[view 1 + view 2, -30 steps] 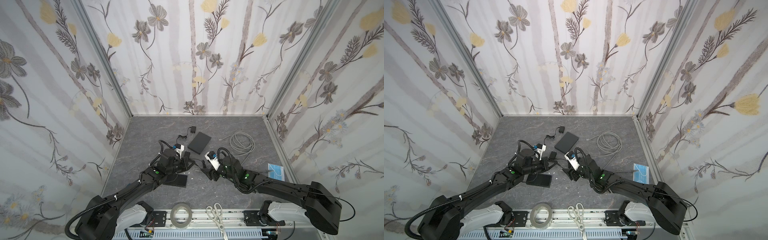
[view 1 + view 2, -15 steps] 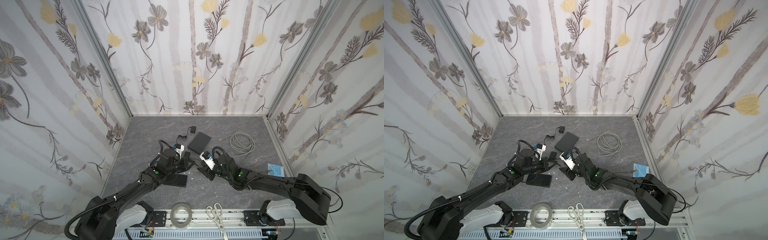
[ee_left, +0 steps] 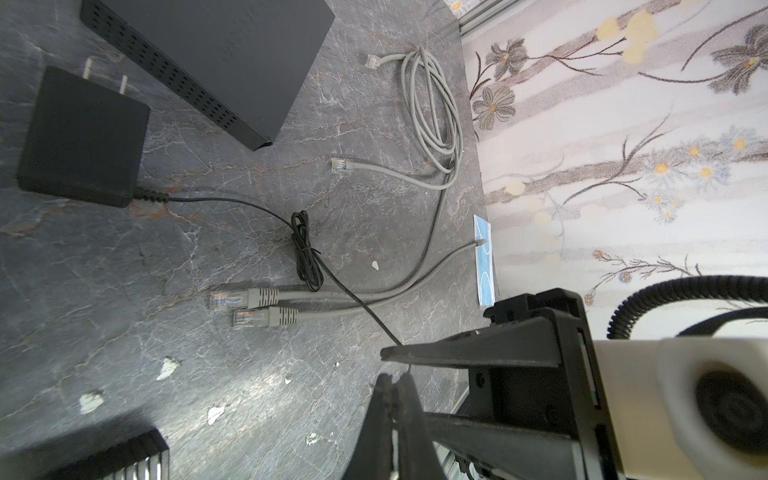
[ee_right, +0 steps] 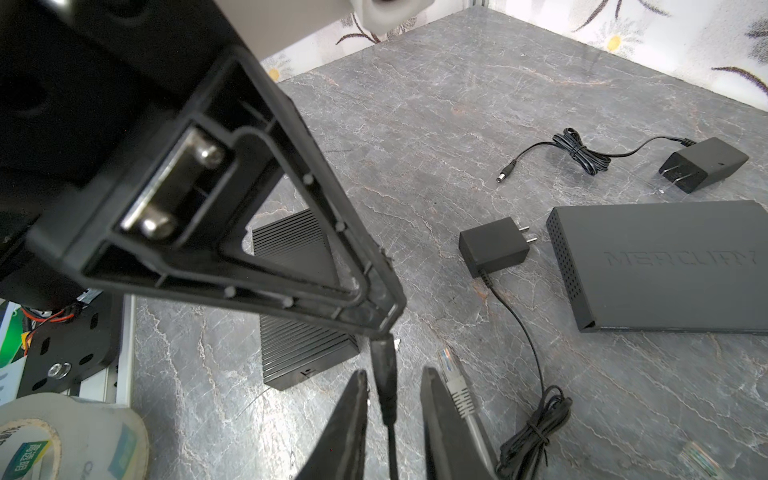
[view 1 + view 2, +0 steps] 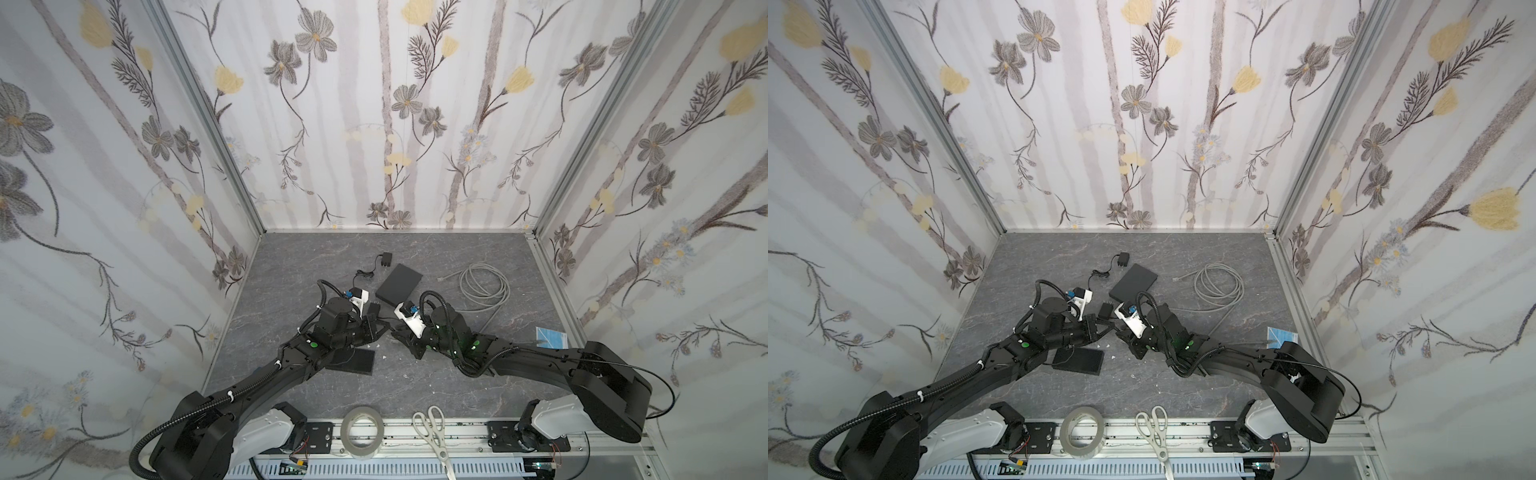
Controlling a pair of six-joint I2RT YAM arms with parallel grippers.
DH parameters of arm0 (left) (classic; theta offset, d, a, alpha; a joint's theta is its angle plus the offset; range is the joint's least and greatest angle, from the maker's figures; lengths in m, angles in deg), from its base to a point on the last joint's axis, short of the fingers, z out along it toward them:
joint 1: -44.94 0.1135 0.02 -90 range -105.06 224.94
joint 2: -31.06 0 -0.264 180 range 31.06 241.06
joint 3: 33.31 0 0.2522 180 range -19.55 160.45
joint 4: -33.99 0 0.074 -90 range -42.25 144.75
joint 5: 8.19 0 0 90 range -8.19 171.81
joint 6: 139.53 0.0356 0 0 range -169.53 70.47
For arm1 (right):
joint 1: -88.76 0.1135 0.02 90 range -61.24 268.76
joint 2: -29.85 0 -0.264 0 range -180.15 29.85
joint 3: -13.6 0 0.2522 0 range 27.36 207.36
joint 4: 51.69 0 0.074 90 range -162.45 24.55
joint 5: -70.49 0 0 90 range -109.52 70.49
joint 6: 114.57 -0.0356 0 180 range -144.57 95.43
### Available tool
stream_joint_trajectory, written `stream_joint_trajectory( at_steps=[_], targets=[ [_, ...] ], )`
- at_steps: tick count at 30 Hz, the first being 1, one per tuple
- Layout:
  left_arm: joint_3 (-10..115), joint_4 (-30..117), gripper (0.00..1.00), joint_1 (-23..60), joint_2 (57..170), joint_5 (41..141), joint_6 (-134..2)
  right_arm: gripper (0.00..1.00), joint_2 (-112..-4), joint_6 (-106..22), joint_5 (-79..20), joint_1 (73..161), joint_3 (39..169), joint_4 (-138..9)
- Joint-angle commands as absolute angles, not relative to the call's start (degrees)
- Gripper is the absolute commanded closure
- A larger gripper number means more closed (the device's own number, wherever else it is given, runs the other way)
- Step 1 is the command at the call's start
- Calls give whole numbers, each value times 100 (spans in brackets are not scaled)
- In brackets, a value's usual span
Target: Insert the plug into the switch port
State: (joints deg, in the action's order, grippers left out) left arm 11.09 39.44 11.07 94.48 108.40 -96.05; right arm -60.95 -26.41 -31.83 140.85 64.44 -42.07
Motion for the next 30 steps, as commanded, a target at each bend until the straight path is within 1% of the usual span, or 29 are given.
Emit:
stream_joint_trajectory(
  at_steps=[1, 6, 11, 13, 27, 29, 30],
  targets=[
    [1130, 3938, 100, 1119, 9444, 10863, -9558, 77, -6128, -2606, -3323, 14082, 6507, -3904],
    [1135, 3949, 100, 1124, 9427, 10846, -9551, 80, -6124, -2599, -3358, 14079, 6475, -3908],
    [1130, 3969, 100, 1137, 9426, 10844, -9554, 81, -6129, -2604, -3373, 14079, 6441, -3884],
    [1135, 3969, 100, 1137, 9423, 10846, -9550, 81, -6286, -2606, -3376, 14080, 6434, -3883],
    [1131, 4011, 100, 1158, 9408, 10853, -9550, 80, -6205, -2639, -3402, 14070, 6279, -3695],
    [1130, 4006, 100, 1154, 9408, 10853, -9558, 78, -6202, -2635, -3386, 14072, 6238, -3608],
    [1130, 4006, 100, 1156, 9408, 10847, -9558, 76, -6035, -2637, -3384, 14069, 6215, -3573]
  ],
)
